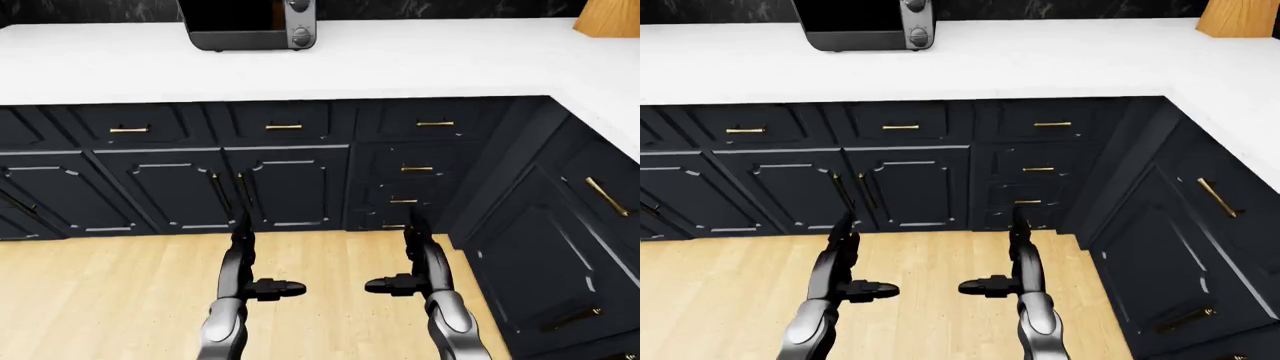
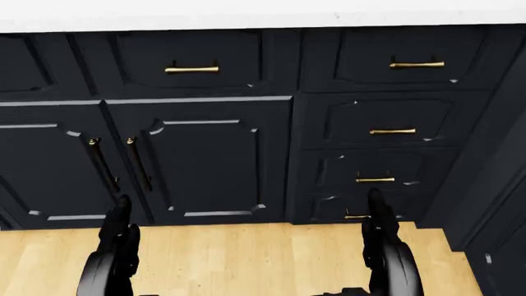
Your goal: Open the toaster oven door.
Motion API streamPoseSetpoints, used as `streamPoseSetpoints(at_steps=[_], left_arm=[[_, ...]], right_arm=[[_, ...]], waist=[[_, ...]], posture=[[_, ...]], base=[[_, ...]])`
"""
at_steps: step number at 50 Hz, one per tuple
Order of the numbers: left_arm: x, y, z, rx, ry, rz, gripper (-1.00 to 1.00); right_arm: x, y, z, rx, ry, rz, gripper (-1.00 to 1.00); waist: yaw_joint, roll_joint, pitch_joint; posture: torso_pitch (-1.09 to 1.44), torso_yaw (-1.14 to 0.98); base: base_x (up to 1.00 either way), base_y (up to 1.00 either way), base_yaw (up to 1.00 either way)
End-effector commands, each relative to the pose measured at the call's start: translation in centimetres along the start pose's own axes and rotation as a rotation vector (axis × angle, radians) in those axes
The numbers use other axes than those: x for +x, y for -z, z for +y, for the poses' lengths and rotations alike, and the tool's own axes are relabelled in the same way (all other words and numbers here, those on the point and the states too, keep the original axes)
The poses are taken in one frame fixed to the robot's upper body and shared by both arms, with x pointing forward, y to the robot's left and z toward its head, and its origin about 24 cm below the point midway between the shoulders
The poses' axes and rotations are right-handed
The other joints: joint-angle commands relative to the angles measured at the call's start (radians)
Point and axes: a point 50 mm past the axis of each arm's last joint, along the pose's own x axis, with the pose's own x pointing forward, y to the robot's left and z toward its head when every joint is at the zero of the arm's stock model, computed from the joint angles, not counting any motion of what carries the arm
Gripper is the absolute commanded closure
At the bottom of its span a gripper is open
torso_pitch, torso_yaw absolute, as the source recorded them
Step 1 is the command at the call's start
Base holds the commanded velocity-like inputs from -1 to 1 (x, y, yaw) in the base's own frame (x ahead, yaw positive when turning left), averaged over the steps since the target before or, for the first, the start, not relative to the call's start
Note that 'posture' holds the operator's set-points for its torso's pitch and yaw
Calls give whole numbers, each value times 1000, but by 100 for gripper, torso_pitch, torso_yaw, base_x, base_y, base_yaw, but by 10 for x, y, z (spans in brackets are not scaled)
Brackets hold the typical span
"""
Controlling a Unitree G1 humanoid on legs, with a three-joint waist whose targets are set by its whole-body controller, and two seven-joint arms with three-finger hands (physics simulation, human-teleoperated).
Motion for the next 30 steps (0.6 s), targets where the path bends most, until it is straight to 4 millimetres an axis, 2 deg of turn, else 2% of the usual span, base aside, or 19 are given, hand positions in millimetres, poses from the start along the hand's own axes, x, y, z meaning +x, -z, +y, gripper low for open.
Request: streamPoseSetpoints(at_steps=[1, 3, 4, 5, 7, 8, 11, 14, 18, 23, 25, 27, 30], left_arm=[[-1, -34, 0, 84, -7, -176, -100], [0, -34, 2, 82, -21, -186, -100], [0, -35, 2, 91, -26, -192, -100], [1, -34, 4, 89, -29, -188, -100], [-1, -40, 5, 79, -33, -194, -100], [-3, -44, 5, 79, -35, -200, -100], [-6, -53, 3, 97, -34, -214, -100], [-5, -74, 0, 109, -20, -239, -100], [-8, -122, -4, 124, -7, -307, -100], [-16, -167, -4, 133, -8, -373, -100], [-20, -179, -2, 130, -15, -395, -100], [-26, -190, -2, 140, -17, -412, -100], [-28, -186, 1, 139, -27, -412, -100]], right_arm=[[4, -33, 2, -9, -1, -177, -100], [7, -34, 2, -18, 3, -183, -100], [7, -34, 2, -20, 2, -183, -100], [6, -36, 2, -26, 1, -188, -100], [6, -36, 2, -32, 5, -193, -100], [6, -37, 3, -36, 4, -195, -100], [6, -40, 3, -43, 1, -203, -100], [6, -60, 3, -45, 3, -232, -100], [3, -97, 5, -60, 10, -278, -100], [-5, -146, 9, -50, -2, -375, -100], [-12, -161, 11, -32, -5, -403, -100], [-14, -167, 12, -25, -11, -410, -100], [-22, -171, 14, -15, -27, -422, -100]], waist=[[-2, -8, -1], [9, 0, -61], [9, 0, -50], [7, -6, -16], [9, -6, -70], [9, -5, -75], [7, -4, -74], [9, -3, -80], [10, -2, -88], [10, -3, -93], [9, -2, -95], [9, -1, -94], [9, -1, -89]], posture=[[0, 0], [0, 0], [0, 0], [0, 0], [0, 0], [0, 0], [0, 0], [0, 0], [0, 0], [0, 0], [0, 0], [0, 0], [0, 0]], base=[[0, 0, 0], [0, 0, 0], [0, 0, 0], [0, 0, 0], [0, 0, 0], [0, 0, 0], [0, 0, 0], [0, 0, 0], [0, 0, 0], [0, 0, 0], [0, 0, 0], [0, 0, 0], [0, 0, 0]])
